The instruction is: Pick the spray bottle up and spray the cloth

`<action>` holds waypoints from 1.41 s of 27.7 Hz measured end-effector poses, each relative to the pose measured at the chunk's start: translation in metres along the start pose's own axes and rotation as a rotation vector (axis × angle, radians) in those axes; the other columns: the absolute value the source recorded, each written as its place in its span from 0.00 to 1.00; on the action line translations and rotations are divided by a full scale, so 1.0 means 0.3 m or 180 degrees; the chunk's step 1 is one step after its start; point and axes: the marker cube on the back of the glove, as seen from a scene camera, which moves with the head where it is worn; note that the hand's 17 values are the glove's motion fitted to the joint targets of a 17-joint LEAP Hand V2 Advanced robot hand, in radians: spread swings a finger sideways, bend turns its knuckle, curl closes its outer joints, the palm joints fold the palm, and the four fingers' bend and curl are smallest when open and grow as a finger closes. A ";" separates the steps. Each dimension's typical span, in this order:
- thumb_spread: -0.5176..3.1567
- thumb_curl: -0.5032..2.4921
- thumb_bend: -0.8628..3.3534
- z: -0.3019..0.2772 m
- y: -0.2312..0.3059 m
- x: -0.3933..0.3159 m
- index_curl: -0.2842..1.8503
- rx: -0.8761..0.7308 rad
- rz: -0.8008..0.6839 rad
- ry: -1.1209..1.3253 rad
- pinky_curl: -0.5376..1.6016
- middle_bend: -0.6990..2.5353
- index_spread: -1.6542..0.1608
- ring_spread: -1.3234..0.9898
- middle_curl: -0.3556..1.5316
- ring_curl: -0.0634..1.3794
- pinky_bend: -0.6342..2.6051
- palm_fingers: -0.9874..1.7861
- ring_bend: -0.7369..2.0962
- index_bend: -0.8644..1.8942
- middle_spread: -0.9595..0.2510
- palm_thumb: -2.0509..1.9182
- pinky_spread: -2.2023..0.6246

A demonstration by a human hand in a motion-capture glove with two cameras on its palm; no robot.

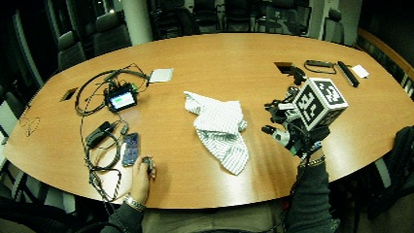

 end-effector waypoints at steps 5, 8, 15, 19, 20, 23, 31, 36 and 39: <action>0.48 0.24 0.23 0.009 -0.077 0.026 0.27 0.0075 0.0329 -0.0118 0.39 0.27 0.68 0.54 0.33 0.22 0.30 0.57 0.37 0.37 0.74 0.64 0.86; 0.49 0.24 0.23 0.016 -0.146 0.010 0.27 0.0179 0.0455 -0.0124 0.39 0.27 0.68 0.54 0.34 0.23 0.30 0.57 0.37 0.38 0.74 0.64 0.86; 0.49 0.24 0.23 0.092 -0.273 0.043 0.27 0.0755 0.1060 -0.0531 0.39 0.28 0.71 0.54 0.35 0.25 0.29 0.62 0.41 0.35 0.74 0.65 0.85; 0.49 0.25 0.23 0.145 -0.335 0.073 0.26 0.1000 0.1441 -0.1220 0.39 0.29 0.72 0.54 0.36 0.27 0.28 0.66 0.43 0.35 0.74 0.67 0.84; 0.49 0.26 0.23 0.162 -0.353 0.080 0.26 0.1017 0.1516 -0.1373 0.39 0.29 0.72 0.54 0.36 0.27 0.28 0.66 0.43 0.35 0.74 0.67 0.84; 0.49 0.26 0.24 0.228 -0.402 0.105 0.26 0.0954 0.1659 -0.1889 0.40 0.30 0.73 0.54 0.37 0.28 0.28 0.65 0.43 0.35 0.74 0.68 0.83; 0.47 0.29 0.24 0.405 -0.477 0.182 0.26 0.0841 0.1791 -0.2863 0.40 0.31 0.73 0.54 0.39 0.28 0.25 0.63 0.40 0.37 0.71 0.72 0.84; 0.43 0.30 0.24 0.435 -0.510 0.215 0.28 0.1036 0.1720 -0.2927 0.37 0.32 0.73 0.52 0.39 0.28 0.23 0.67 0.40 0.40 0.67 0.74 0.84; 0.40 0.31 0.23 0.471 -0.501 0.222 0.30 0.1109 0.1724 -0.2956 0.36 0.34 0.73 0.50 0.41 0.28 0.21 0.70 0.39 0.42 0.63 0.75 0.84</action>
